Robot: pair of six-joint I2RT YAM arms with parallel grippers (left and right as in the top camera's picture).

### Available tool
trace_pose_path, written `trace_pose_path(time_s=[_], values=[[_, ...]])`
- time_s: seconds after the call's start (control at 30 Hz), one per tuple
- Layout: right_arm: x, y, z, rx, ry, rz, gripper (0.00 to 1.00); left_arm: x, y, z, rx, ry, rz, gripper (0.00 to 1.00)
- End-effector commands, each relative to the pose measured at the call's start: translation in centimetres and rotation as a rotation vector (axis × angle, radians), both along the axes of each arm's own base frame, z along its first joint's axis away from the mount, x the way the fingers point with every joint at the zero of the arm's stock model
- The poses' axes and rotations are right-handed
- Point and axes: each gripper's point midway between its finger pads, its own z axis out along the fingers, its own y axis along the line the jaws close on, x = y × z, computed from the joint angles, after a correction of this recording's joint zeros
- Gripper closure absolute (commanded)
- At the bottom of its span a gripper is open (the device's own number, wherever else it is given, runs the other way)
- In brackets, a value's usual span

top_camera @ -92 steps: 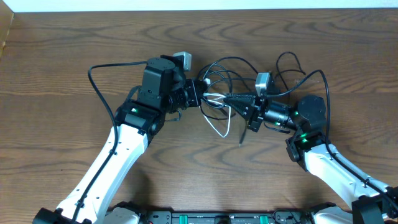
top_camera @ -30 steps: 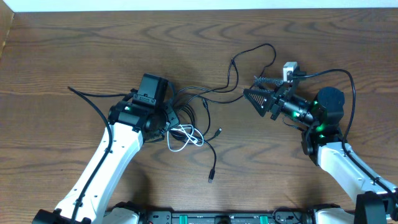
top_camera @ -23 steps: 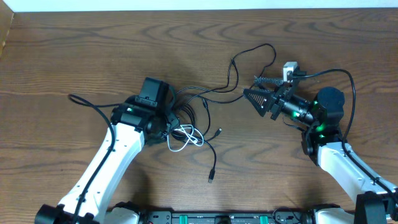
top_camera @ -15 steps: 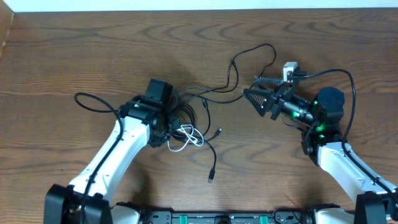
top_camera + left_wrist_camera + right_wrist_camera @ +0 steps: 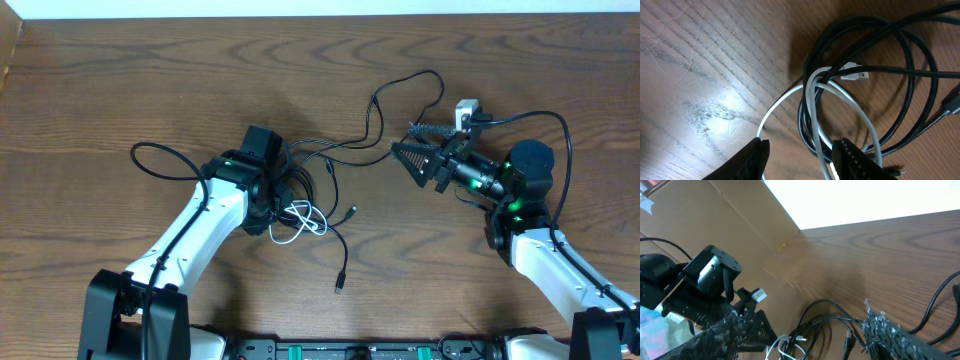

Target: Untangle cables

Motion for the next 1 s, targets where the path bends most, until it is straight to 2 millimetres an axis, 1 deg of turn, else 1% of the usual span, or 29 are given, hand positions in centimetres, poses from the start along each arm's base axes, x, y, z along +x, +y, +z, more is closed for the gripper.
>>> trace_pose_path(time_s=[0.0, 0.1, 0.13, 0.17, 0.43, 0.47, 0.5, 0.6, 0.97], values=[[0.2, -0.1, 0.6, 0.0, -0.018, -0.008, 0.24, 0.0, 0.4, -0.2, 0.02, 0.003, 0.014, 0.59], [0.2, -0.1, 0.6, 0.0, -0.018, -0.007, 0.25, 0.0, 0.4, -0.2, 0.02, 0.003, 0.013, 0.71], [0.2, -0.1, 0.6, 0.0, -0.018, -0.008, 0.25, 0.0, 0.4, -0.2, 0.02, 0.003, 0.013, 0.74], [0.2, -0.1, 0.6, 0.0, -0.018, -0.008, 0.25, 0.0, 0.4, -0.2, 0.02, 0.003, 0.013, 0.75], [0.2, -0.1, 0.6, 0.0, -0.018, -0.007, 0.26, 0.0, 0.4, -0.2, 0.02, 0.003, 0.013, 0.74], [0.2, -0.1, 0.6, 0.0, -0.018, -0.008, 0.26, 0.0, 0.4, -0.2, 0.02, 0.003, 0.013, 0.7], [0.2, -0.1, 0.6, 0.0, -0.018, -0.008, 0.26, 0.0, 0.4, -0.2, 0.021, 0.003, 0.013, 0.69], [0.2, -0.1, 0.6, 0.0, -0.018, -0.008, 0.26, 0.1, 0.4, -0.4, 0.019, -0.003, 0.014, 0.68], [0.2, -0.1, 0.6, 0.0, -0.018, -0.008, 0.27, -0.3, 0.5, -1.8, 0.033, 0.046, 0.013, 0.68]])
